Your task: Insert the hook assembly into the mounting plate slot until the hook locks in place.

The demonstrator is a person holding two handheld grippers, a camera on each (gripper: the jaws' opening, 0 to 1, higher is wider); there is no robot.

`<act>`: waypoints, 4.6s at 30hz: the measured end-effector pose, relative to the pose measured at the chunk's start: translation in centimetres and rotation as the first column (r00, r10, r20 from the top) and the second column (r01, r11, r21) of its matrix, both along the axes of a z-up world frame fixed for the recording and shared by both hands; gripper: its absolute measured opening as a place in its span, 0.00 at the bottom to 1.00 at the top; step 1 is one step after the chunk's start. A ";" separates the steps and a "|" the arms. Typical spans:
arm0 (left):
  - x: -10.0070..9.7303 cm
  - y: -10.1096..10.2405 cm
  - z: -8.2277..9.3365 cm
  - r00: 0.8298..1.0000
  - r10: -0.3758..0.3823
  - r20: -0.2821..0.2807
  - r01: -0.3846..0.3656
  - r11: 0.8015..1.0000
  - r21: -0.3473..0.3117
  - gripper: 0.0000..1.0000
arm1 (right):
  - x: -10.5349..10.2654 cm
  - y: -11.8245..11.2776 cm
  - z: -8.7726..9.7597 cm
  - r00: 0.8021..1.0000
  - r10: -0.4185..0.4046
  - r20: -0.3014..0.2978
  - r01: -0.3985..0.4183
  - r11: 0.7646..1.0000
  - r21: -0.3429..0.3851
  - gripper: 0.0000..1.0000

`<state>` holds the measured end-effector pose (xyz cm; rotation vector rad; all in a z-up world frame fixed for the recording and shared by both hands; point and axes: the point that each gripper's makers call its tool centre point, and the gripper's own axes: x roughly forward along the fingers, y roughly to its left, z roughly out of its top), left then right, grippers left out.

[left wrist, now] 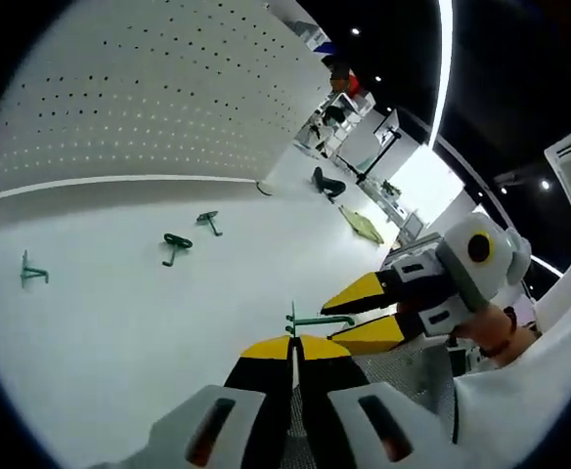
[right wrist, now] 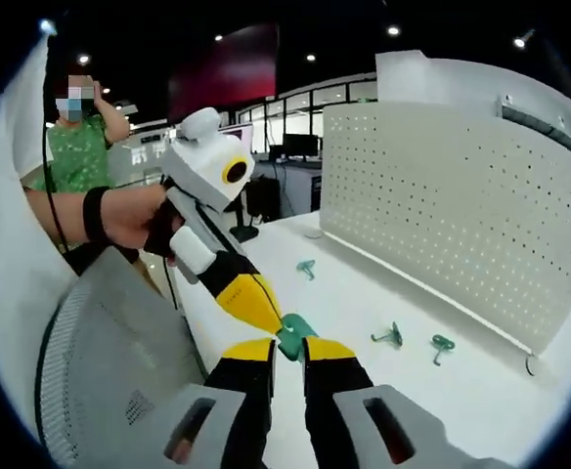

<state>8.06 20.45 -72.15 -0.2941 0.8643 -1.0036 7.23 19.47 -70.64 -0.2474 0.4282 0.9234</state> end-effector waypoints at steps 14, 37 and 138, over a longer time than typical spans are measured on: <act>-0.1 -0.2 -0.3 1.000 0.004 -0.009 -0.004 1.000 0.014 0.01 | 0.1 -0.2 -1.5 0.995 0.064 0.080 -0.047 0.979 -0.200 0.06; 0.4 -0.1 -0.1 1.000 0.030 0.004 -0.030 1.000 0.006 0.02 | 0.4 -0.6 -1.7 0.986 0.062 0.155 -0.008 0.946 -0.325 0.01; 1.9 2.6 3.3 0.873 0.074 0.482 -0.026 0.994 -0.106 0.46 | 16.4 -8.7 11.4 0.812 -0.557 0.176 0.507 0.822 0.258 0.01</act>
